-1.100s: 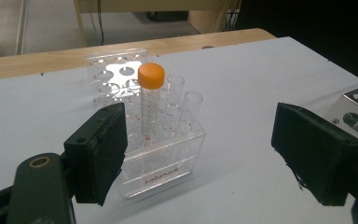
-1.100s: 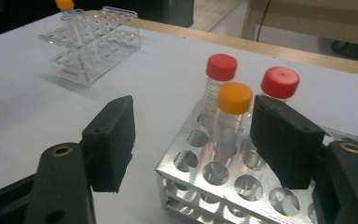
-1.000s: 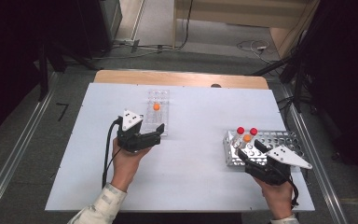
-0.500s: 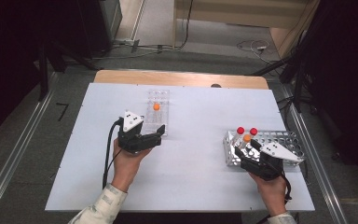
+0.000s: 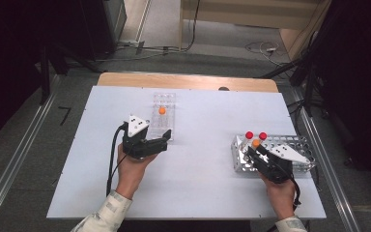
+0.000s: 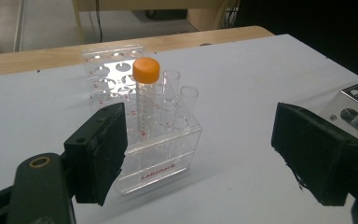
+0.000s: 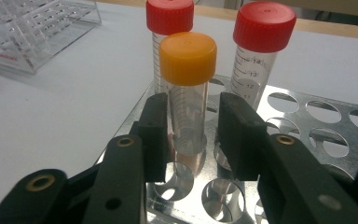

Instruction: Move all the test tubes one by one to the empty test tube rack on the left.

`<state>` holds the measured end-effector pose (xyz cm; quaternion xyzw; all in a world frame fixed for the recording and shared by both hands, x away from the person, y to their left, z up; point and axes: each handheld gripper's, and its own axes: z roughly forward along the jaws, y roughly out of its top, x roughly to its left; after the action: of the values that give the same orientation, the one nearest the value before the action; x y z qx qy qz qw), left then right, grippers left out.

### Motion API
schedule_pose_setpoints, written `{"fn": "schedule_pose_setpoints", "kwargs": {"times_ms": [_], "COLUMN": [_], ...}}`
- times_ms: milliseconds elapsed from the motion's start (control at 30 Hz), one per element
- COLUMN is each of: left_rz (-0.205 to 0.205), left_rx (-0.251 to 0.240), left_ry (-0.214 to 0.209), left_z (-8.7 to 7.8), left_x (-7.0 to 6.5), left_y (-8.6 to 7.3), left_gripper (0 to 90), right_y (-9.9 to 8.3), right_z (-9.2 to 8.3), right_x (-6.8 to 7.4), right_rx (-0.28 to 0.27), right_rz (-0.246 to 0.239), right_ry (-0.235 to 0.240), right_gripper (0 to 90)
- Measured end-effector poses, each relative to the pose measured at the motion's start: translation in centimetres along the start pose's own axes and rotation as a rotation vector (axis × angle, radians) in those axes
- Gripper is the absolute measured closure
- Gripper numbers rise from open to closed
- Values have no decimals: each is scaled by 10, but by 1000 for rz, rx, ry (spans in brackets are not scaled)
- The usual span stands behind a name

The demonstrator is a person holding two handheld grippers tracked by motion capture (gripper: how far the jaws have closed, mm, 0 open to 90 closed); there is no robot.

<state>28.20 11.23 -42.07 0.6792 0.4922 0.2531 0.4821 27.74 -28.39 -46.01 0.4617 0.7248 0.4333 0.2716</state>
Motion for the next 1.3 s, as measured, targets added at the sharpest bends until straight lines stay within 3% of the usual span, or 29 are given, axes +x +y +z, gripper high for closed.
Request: {"fn": "schedule_pose_setpoints", "kwargs": {"times_ms": [100, 300, 733, 1000, 1300], "left_rz": [0, 2, 1, -2, -1], "left_rx": [1, 2, 5, 6, 15], "left_ry": [0, -2, -2, -2, -6], "left_z": [0, 0, 2, 2, 4], "left_x": [0, 0, 0, 1, 1], "left_y": [0, 0, -1, -1, -3], "left_gripper": [190, 189, 189, 189, 181], "right_y": [0, 3, 33, 44, 48], "right_z": [0, -4, -41, -50, -31], "right_x": [0, 0, 4, 22, 49], "right_rx": [-1, -16, -124, -141, -114], "right_rz": [-1, 1, -7, -45, -74], "right_ry": [5, 11, 17, 59, 136], "right_gripper": [705, 709, 711, 711, 711]}}
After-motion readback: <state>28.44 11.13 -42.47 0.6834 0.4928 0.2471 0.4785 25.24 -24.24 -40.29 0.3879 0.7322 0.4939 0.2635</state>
